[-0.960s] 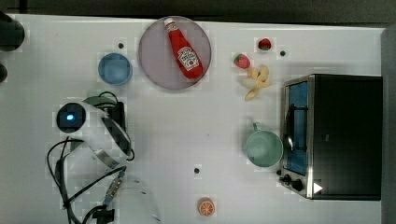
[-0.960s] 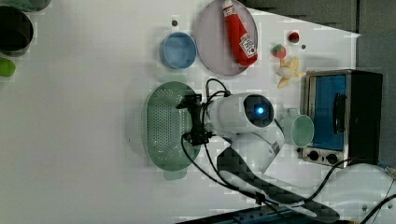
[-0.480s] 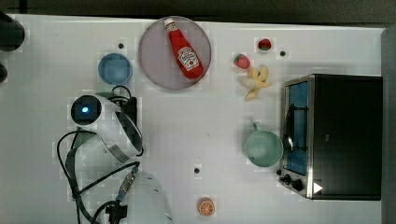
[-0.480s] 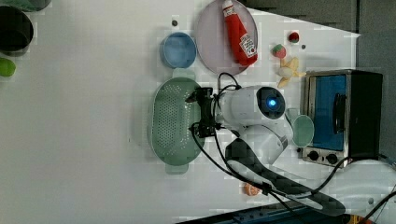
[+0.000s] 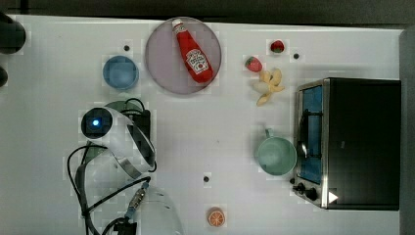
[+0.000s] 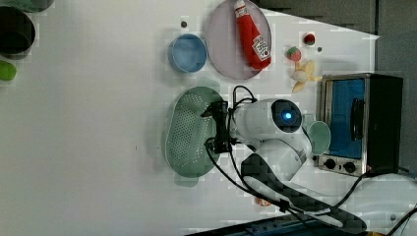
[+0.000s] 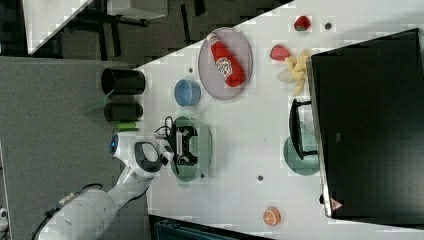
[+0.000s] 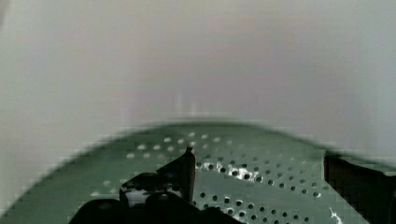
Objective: Drag strainer left to right.
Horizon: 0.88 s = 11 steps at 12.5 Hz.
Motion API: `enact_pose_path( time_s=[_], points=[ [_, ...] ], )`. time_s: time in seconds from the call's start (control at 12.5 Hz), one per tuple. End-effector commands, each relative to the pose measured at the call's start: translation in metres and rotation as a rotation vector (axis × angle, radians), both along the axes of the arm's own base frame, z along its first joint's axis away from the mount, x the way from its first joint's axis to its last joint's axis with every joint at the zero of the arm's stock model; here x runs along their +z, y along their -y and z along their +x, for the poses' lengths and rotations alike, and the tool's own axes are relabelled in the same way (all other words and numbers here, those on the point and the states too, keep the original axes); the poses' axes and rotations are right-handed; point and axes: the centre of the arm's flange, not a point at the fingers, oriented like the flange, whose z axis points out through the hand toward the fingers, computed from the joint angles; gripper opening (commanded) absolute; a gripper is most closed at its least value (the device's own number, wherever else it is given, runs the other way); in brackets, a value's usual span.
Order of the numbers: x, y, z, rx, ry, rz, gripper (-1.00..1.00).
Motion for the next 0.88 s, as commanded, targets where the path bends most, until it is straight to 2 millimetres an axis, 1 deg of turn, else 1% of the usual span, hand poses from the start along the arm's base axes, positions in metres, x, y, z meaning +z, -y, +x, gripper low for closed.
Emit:
enact_pose_path(
  time_s=[0.08, 0.4, 0.88],
  points=[
    [0.018, 0.04, 0.016, -0.04, 0.043, 0.002, 1.0],
    [0.018, 0.071, 0.014, -0.008, 0.032, -0.012, 1.0],
    [0.015, 0.127, 0.015, -0.004, 0.018, -0.046, 1.0]
  ],
)
